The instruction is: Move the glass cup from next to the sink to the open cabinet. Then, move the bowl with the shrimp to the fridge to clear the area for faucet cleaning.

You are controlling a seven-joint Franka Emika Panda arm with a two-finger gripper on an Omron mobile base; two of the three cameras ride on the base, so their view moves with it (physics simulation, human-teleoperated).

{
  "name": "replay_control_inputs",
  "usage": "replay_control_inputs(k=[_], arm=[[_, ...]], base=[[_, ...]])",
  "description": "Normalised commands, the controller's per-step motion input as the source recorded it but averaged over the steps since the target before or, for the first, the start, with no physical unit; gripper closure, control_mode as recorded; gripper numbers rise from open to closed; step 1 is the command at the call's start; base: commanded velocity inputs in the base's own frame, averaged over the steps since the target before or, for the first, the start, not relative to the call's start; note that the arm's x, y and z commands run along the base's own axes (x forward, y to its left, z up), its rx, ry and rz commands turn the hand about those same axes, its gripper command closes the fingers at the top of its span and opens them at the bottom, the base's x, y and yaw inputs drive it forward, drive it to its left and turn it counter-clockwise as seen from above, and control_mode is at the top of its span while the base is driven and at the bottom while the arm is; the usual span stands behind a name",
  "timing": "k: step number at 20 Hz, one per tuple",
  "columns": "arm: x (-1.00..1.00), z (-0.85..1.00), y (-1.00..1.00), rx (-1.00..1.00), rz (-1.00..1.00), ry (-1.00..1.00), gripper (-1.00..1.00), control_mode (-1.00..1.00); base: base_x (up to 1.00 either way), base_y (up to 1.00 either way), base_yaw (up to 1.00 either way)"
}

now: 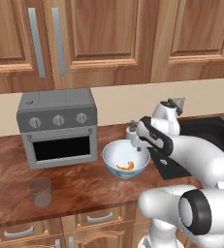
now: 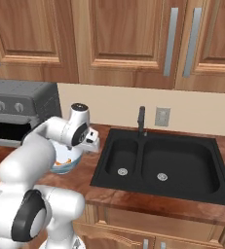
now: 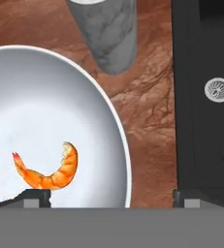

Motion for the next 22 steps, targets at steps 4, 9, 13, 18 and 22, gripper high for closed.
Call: replay_control_inputs(k=[4, 9, 13, 18, 22], arm=[[0.31, -0.51, 0.0, 0.0, 0.0, 0.0, -1.0, -1.0], [0.23, -0.46, 0.02, 0.0, 0.0, 0.0, 1.0, -1.0], [0.07, -0.12, 0.0, 0.0, 0.0, 0.0, 1.0, -1.0], [0.0, 0.08, 0.0, 0.0, 0.0, -0.01, 1.0, -1.0], [-0.13, 0.59, 0.0, 0.0, 0.0, -0.12, 1.0, -1.0]], base=[[0.0, 0.0, 0.0], [0.0, 0.0, 0.0], [0.0, 0.0, 0.0], [0.0, 0.0, 0.0], [0.0, 0.0, 0.0]])
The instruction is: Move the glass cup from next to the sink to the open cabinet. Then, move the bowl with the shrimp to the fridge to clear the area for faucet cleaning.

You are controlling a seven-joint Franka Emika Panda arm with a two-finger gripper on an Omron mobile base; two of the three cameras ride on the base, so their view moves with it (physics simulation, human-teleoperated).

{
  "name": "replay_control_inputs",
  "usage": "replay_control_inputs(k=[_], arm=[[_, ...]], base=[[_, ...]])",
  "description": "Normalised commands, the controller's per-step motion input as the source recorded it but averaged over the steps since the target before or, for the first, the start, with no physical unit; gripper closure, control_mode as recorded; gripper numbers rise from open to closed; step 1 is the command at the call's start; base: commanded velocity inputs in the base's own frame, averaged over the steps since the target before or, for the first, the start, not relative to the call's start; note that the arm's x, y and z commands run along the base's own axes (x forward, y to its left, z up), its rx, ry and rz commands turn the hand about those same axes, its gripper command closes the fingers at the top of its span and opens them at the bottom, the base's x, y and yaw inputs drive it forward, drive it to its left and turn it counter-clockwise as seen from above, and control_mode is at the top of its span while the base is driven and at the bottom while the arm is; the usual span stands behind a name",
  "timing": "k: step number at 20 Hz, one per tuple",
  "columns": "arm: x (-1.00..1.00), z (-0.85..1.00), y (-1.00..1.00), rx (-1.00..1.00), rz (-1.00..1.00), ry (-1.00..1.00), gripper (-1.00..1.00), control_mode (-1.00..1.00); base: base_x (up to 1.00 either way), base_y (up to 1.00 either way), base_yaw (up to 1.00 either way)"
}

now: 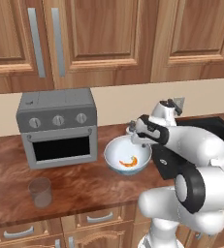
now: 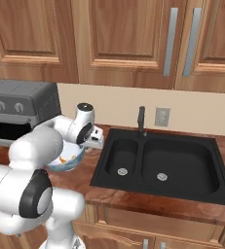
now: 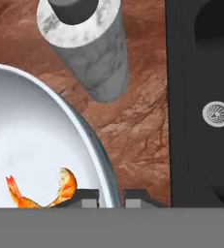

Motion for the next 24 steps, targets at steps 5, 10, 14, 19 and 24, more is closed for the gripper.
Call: replay_control_inputs(k=[5, 10, 14, 19, 24], arm=[[-0.49, 1.0, -0.08, 0.07, -0.02, -0.23, 1.0, -1.0], [-0.61, 0.91, -0.33, 0.24, 0.04, -0.15, 1.0, -1.0], [-0.29, 0.12, -0.2, 0.18, 0.18, 0.04, 1.0, 1.0], [0.0, 0.0, 0.0, 0.0, 0.0, 0.0, 1.0, 1.0], [0.0, 0.0, 0.0, 0.0, 0.0, 0.0, 1.0, 1.0]], base=[[0.0, 0.0, 0.0], [0.0, 0.0, 0.0], [-0.27, -0.05, 0.29], [-0.22, 0.0, 0.75], [0.0, 0.04, 0.87]])
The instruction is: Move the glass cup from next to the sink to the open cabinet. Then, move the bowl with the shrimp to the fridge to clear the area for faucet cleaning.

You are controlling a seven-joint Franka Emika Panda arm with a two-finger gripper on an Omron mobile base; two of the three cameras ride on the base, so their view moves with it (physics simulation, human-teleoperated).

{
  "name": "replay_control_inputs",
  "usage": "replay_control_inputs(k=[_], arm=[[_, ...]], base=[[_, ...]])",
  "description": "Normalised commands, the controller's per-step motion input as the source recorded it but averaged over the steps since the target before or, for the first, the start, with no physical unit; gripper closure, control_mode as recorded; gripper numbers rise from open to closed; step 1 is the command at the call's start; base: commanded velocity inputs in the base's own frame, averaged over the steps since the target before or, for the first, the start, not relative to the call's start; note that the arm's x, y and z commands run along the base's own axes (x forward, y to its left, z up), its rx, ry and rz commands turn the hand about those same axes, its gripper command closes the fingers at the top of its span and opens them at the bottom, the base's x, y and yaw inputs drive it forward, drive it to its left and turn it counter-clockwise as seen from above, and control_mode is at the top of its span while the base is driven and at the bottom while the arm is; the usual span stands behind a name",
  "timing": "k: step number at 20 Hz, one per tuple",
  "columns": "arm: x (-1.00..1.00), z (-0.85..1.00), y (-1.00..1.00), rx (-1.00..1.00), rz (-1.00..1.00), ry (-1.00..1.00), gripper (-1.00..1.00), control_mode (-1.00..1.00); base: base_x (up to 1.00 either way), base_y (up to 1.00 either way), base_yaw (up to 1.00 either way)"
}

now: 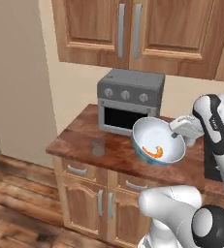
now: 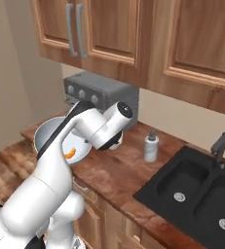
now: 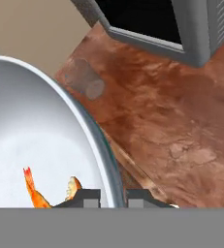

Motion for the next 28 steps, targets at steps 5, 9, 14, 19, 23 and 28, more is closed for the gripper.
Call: replay_control_inputs(k=[5, 9, 14, 19, 23, 28], arm=[[0.0, 0.0, 0.0, 0.0, 0.0, 0.0, 1.0, 1.0], [0.0, 0.0, 0.0, 0.0, 0.0, 0.0, 1.0, 1.0], [0.0, 0.0, 0.0, 0.0, 0.0, 0.0, 1.0, 1.0], [0.0, 0.0, 0.0, 0.0, 0.0, 0.0, 1.0, 1.0], [0.0, 0.0, 0.0, 0.0, 0.0, 0.0, 1.0, 1.0], [0.0, 0.0, 0.0, 0.0, 0.0, 0.0, 1.0, 1.0]], base=[[0.0, 0.08, 0.89], [0.0, 0.11, 0.92], [0.0, 0.06, 0.92], [0.03, 0.03, 0.9], [0.08, 0.02, 0.9], [0.16, 0.0, 0.86]])
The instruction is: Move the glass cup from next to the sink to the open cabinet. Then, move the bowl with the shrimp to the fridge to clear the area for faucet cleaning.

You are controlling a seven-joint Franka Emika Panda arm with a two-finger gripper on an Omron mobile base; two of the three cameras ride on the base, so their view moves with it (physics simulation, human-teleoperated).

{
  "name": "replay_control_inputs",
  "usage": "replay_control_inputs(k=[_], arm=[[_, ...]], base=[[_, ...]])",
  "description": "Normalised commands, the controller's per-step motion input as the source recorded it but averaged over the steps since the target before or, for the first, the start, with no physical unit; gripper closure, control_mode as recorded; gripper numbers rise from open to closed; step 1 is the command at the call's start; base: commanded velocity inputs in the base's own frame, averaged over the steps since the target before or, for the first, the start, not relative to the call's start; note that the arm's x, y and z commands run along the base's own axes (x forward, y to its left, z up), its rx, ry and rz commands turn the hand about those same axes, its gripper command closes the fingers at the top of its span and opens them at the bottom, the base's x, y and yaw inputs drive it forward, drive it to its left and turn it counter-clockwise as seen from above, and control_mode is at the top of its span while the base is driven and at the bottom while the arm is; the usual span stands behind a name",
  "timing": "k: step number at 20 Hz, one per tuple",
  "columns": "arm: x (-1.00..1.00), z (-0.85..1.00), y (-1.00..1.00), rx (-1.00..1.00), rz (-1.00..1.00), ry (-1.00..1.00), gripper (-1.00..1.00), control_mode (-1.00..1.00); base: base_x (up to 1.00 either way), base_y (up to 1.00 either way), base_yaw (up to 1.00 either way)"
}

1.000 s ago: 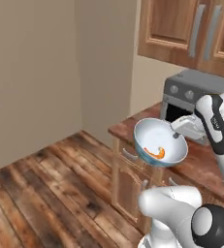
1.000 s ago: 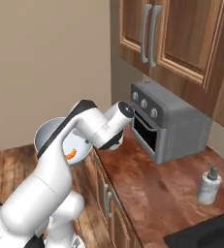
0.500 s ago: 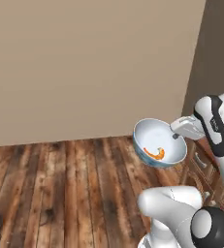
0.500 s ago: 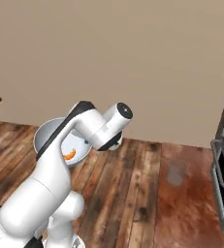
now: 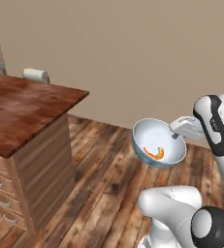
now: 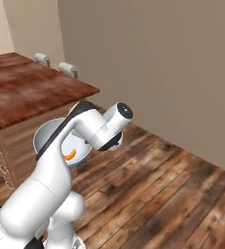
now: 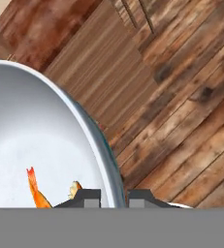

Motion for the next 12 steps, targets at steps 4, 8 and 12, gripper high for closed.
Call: replay_control_inputs(k=[4, 8, 12], arm=[[0.0, 0.0, 0.0, 0.0, 0.0, 0.0, 1.0, 1.0], [0.0, 0.0, 0.0, 0.0, 0.0, 0.0, 1.0, 1.0], [0.0, 0.0, 0.0, 0.0, 0.0, 0.0, 1.0, 1.0]], base=[[0.21, 0.06, 0.86], [0.1, 0.1, 0.89], [0.08, 0.13, 0.89]])
